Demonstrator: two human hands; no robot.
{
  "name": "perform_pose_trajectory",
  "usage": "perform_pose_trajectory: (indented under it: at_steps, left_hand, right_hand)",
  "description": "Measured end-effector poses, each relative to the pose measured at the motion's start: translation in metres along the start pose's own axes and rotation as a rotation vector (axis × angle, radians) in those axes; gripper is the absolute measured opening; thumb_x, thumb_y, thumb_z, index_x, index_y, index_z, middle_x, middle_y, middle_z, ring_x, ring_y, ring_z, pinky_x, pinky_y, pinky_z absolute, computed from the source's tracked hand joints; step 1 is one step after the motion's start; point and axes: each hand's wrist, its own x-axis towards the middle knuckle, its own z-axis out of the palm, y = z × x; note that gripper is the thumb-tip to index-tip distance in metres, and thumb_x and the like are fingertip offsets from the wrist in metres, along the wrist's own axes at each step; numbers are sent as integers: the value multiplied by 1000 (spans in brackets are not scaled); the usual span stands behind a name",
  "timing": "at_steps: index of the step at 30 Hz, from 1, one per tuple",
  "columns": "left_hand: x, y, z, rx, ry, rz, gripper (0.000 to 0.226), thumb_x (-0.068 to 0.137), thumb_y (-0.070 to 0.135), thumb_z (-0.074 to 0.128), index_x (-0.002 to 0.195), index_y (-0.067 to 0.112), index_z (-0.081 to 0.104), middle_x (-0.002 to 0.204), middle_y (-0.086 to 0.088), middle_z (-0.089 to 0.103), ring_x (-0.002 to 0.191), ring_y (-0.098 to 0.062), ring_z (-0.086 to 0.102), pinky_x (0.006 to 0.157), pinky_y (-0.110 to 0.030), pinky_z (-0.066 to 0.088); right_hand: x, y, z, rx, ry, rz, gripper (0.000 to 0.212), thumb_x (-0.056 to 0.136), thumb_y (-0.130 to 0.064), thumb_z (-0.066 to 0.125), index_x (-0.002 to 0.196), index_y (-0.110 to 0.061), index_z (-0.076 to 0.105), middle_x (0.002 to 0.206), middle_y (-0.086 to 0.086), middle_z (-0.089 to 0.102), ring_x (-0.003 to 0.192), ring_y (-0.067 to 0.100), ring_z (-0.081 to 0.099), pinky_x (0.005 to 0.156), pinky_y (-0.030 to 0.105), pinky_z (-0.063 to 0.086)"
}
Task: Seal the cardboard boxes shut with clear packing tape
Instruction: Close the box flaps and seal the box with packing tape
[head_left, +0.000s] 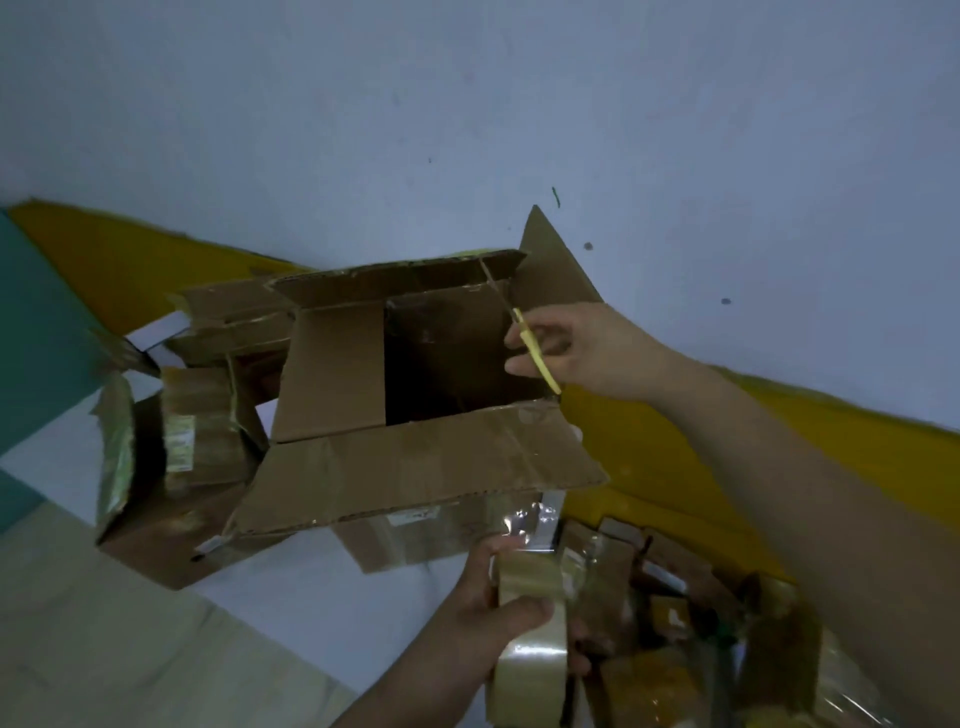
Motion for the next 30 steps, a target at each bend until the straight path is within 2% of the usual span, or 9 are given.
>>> perform_pose_trajectory:
  at_steps: [3,8,13,16,22,24,26,28,30]
  left_hand:
    - [0,0,-9,-51,16,-18,61,79,12,75,130,26,44,113,-31,69,105,-48,67,103,-59,48]
    - [7,3,-32,-52,47,-41,57,73,16,77,121,34,53,120,-35,63,112,-54,61,103,-67,43]
    - [13,13,-64,21,-84,-42,42,98,3,58,129,25,43,105,-31,71,91,-42,71,86,-47,59]
    - [11,27,-82,46,-163,-47,36,101,4,52,132,19,41,105,-30,72,89,-42,71,78,-43,59]
    - [14,18,-116,9,-107,-59,40,99,-4,50,132,18,44,104,-37,68,81,-42,70,78,-48,59]
    - [17,2,-124,-32,-64,-91,40,99,-5,49,134,14,43,105,-41,65,80,-44,69,72,-47,60]
    - [19,-15,-130,-69,-25,-134,41,99,-5,49,135,12,42,105,-43,64,80,-46,69,70,-46,61]
    - [19,-30,-137,-93,7,-175,41,99,-4,51,135,13,41,105,-42,65,82,-46,68,73,-48,60]
    - [19,-43,-143,-106,35,-212,41,98,-3,53,133,14,41,106,-43,64,82,-46,68,77,-51,58]
  right_hand:
    - [14,20,25,-147,-107,-4,38,87,-15,75,123,-16,64,116,-6,65,95,5,68,76,13,53]
    - [19,45,43,-233,56,7,41,86,-2,69,124,-12,62,117,2,57,89,9,66,71,8,48]
    - [10,39,45,-199,33,44,45,87,-9,70,130,-15,59,126,-2,58,94,6,65,84,27,56]
    - [-19,23,35,-166,295,79,43,84,-26,77,126,-25,65,105,-15,67,76,4,62,66,20,51]
    - [-93,53,86,370,761,399,18,97,-16,62,108,-23,73,77,-18,71,52,0,53,45,12,37]
    - [-114,92,133,153,666,667,13,97,-21,63,96,-19,76,55,-14,61,40,3,42,40,14,28]
    - [-132,122,191,86,385,857,12,96,-19,62,86,-16,67,72,-4,62,55,-1,44,55,18,40]
    - [-140,131,249,142,81,922,7,94,-19,62,88,-17,59,85,4,60,69,9,50,74,25,50]
    - [-133,130,296,61,-136,832,14,95,-24,57,84,-17,52,83,6,60,73,14,49,72,26,48]
